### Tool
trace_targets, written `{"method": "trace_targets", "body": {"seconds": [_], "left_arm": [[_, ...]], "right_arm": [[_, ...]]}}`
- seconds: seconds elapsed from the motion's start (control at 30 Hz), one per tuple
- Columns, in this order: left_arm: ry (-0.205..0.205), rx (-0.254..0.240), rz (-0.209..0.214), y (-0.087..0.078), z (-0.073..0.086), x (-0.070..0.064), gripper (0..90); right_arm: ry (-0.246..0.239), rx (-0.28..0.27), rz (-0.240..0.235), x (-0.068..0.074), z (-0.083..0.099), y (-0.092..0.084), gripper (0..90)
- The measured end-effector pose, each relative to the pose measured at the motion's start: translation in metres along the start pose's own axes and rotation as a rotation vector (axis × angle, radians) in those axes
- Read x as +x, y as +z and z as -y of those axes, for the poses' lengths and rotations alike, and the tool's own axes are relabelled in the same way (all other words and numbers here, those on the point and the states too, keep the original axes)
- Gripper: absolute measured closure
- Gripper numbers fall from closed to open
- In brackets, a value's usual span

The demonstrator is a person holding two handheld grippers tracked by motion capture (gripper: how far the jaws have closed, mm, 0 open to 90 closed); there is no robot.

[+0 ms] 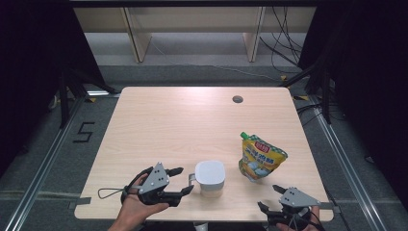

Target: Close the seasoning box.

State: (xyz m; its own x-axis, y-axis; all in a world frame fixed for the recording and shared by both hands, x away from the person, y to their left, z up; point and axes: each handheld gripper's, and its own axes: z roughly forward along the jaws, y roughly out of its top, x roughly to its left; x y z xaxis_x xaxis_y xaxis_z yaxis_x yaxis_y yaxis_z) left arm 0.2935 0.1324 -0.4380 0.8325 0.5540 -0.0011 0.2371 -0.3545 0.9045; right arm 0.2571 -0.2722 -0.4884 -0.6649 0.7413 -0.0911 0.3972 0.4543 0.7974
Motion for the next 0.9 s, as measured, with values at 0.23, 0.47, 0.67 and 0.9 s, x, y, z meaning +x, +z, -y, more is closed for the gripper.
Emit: {"method": "trace_targets", "body": {"seconds": [0.23, 0.47, 0.67, 0.9], "left_arm": [[-0.036, 0.014, -0.022, -0.005, 0.013, 0.003, 32.2], [-0.019, 0.056, 0.006, -0.009, 0.028, 0.002, 26.2], [-0.042, 0.090, -0.011, -0.012, 0.044, 0.002, 25.9], [-0.061, 0.133, -0.025, -0.013, 0.059, 0.002, 25.6]], "right_arm": [[-0.016, -0.004, 0.000, 0.000, 0.000, 0.000, 23.9], [-0.021, -0.001, -0.004, 0.001, 0.000, 0.001, 23.4], [-0.023, -0.004, -0.005, 0.001, -0.001, 0.001, 23.2], [-0.035, 0.004, -0.012, 0.001, 0.000, 0.002, 22.9]]}}
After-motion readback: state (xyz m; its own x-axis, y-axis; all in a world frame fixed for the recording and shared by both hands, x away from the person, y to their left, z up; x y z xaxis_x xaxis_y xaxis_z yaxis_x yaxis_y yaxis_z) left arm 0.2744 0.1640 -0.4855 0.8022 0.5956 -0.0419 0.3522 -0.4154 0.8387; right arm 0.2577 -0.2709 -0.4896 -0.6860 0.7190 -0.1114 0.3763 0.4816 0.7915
